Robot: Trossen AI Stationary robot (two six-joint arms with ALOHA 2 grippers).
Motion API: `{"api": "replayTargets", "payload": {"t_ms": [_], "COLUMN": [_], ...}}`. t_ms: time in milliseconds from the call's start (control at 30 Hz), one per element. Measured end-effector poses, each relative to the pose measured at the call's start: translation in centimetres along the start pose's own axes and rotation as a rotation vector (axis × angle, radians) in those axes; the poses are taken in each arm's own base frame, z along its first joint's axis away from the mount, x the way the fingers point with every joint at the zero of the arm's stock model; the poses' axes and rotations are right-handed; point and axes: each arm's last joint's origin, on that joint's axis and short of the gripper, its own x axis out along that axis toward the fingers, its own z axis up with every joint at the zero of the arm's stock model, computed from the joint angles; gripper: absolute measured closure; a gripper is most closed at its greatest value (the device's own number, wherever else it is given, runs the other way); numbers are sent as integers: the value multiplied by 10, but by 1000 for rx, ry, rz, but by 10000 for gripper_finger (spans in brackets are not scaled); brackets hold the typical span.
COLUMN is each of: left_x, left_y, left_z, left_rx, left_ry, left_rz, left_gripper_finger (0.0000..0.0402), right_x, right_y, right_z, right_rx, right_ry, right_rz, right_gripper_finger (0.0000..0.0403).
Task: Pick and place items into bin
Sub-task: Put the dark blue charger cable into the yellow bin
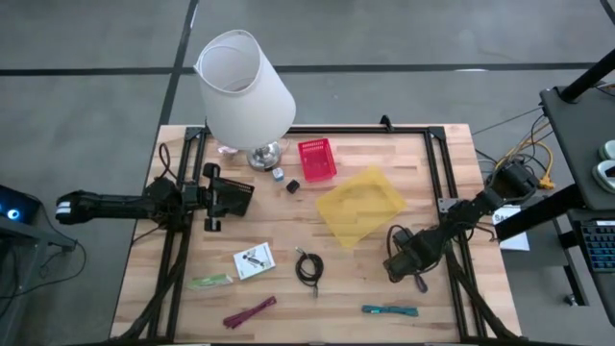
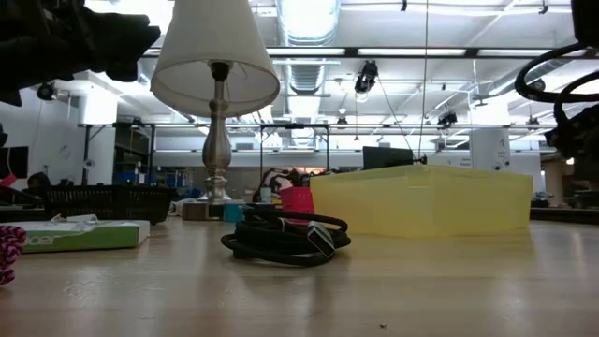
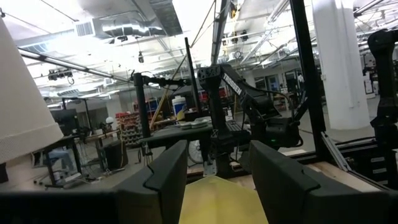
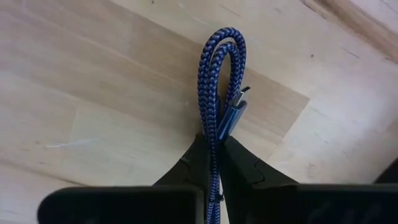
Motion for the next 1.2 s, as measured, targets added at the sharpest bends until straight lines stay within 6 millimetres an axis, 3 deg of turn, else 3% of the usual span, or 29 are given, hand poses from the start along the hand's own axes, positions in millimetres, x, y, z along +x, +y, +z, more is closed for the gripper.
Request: {"api": "replayTargets", "payload": {"t_ms": [200, 733, 933, 1200], "left_x": [0, 0, 0, 0], "left_y": [0, 0, 0, 0], "left_z": [0, 0, 0, 0], "left_rx": [0, 0, 0, 0], "left_ry": [0, -2, -1, -2], "left_rz": [0, 0, 0, 0], "left_gripper_finger": [245, 245, 245, 245], "right_x": [-8, -58, -62, -67], "right_y": [1, 28, 45, 56], "right_z": [3, 7, 7, 21], "right_rx": [-17, -315, -557, -623], "right_ry": [-101, -605, -813, -922], "right_rz": [71, 575, 635, 641], "right_gripper_finger": [390, 390, 390, 390]}}
